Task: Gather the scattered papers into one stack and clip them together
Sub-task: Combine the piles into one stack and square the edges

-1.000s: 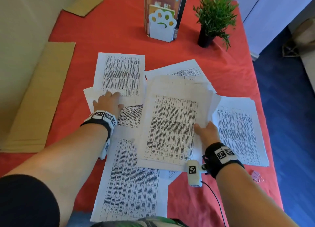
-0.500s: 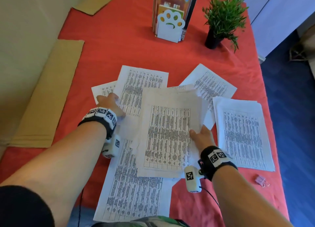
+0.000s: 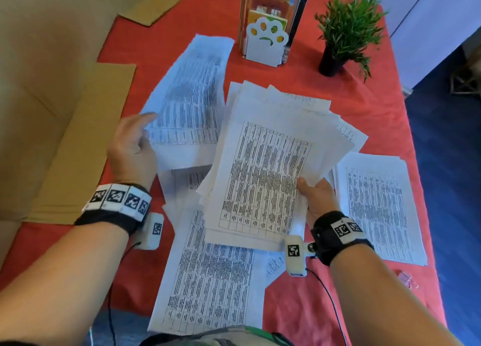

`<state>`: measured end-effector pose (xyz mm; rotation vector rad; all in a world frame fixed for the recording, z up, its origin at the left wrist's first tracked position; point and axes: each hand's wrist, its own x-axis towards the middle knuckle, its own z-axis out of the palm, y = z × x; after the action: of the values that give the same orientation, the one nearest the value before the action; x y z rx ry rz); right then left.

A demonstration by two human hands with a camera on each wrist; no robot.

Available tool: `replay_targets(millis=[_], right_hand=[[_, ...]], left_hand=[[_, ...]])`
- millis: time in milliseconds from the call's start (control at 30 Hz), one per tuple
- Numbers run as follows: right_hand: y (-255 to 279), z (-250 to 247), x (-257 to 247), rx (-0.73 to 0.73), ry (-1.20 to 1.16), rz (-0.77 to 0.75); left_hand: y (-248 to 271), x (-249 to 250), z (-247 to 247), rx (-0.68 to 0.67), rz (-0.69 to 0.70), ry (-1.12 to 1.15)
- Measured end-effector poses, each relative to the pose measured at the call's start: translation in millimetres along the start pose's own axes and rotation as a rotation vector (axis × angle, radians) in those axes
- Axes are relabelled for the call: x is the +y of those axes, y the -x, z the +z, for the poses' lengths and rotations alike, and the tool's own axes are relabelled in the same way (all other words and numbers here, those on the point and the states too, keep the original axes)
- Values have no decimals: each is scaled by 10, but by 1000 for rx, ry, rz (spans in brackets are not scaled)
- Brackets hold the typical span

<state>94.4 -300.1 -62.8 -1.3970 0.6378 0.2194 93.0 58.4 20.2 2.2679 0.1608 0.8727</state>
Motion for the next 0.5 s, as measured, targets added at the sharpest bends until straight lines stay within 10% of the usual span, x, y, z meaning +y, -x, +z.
replay_targets(millis=[367,500], right_hand=[[306,-90,-39,3,101,94],[445,-78,226,-26,265,120]], left_hand=[[979,153,-170,-706,-753,44],[1297,168,-76,-893,-820,-63]])
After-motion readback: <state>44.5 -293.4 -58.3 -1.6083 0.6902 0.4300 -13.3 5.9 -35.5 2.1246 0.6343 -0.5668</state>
